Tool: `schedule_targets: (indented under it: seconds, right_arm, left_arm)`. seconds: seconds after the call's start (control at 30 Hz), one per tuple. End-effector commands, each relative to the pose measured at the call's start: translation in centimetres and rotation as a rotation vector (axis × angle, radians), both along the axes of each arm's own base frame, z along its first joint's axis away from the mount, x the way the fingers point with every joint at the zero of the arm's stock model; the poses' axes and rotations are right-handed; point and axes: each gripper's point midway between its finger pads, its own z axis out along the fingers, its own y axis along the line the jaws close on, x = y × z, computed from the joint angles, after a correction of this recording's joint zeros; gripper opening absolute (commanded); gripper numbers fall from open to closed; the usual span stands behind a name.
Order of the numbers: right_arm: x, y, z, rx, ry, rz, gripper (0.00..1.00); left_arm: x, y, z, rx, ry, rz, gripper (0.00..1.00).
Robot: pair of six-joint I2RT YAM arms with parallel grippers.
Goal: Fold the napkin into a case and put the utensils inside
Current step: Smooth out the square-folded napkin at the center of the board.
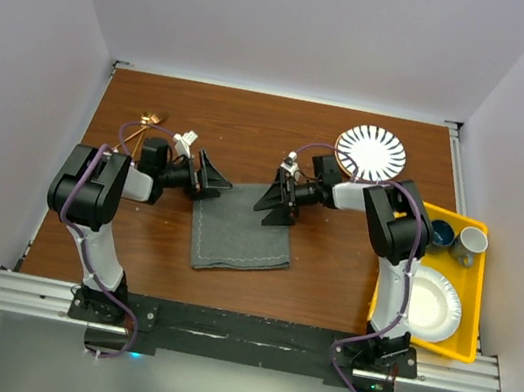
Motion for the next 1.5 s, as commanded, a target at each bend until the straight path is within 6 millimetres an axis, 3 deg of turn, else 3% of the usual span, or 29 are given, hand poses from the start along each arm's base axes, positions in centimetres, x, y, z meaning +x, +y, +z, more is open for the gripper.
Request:
schedule_targets:
  seconds: [0.0,0.13,0.2,0.3,0.37,0.47,0.73,1.0,1.1,1.17,1.3,1.33,1.47]
  right_arm:
    - [0.0,-2.1,-4.7,-0.131,0.062,-0.055,0.98]
    - [1.0,-1.3,0.9,-0.045,0.025,-0.033,0.98]
    - [0.9,-0.9,5.3,0.004,-0.020,-0.032,0.98]
    - [-0.5,0.3,9.0,0.044,-0.042,-0.022,0.98]
    - [-1.8,1.4,9.7,0.047,-0.041,0.008,0.98]
    - [-3.3,2.4,9.3,0.043,-0.012,0.013,0.98]
    - [-6.7,0.8,2.8,-0.049,0.094,0.042,0.98]
    - [-6.9,-3.7,-5.5,-0.156,0.084,0.136,0.98]
    - [-6.1,-4.5,-6.5,-0.163,0.101,0.139,0.98]
    - [-5.9,-4.7,-5.7,-0.151,0.092,0.155,0.98]
    - [-5.0,-3.6,-1.0,-0.092,0.054,0.152,0.98]
    - [-5.1,-3.1,1.4,-0.074,0.005,0.161,0.98]
    - [-6.7,-1.3,6.2,-0.045,-0.075,0.168,0.98]
  left_arm:
    - [-1.0,1.4,-3.9,0.084,0.116,0.062,1.00]
    - [-0.9,1.4,-3.7,0.076,0.115,0.064,1.00]
    - [-0.9,1.4,-3.7,0.075,0.113,0.066,1.00]
    - [-1.1,1.3,-3.6,0.072,0.112,0.066,1.00]
    - [-1.2,1.3,-3.8,0.071,0.115,0.065,1.00]
    - [-1.2,1.3,-3.8,0.074,0.114,0.064,1.00]
    - [-1.3,1.3,-3.6,0.077,0.109,0.056,1.00]
    - [-1.5,1.5,-3.8,0.091,0.109,0.051,1.00]
    - [-1.7,1.6,-3.8,0.091,0.112,0.050,1.00]
    - [-1.6,1.7,-3.6,0.092,0.105,0.053,1.00]
    - [-1.7,1.7,-3.6,0.090,0.105,0.057,1.00]
    - [-1.6,1.7,-3.4,0.089,0.099,0.060,1.00]
    - [-1.6,1.7,-3.3,0.087,0.093,0.061,1.00]
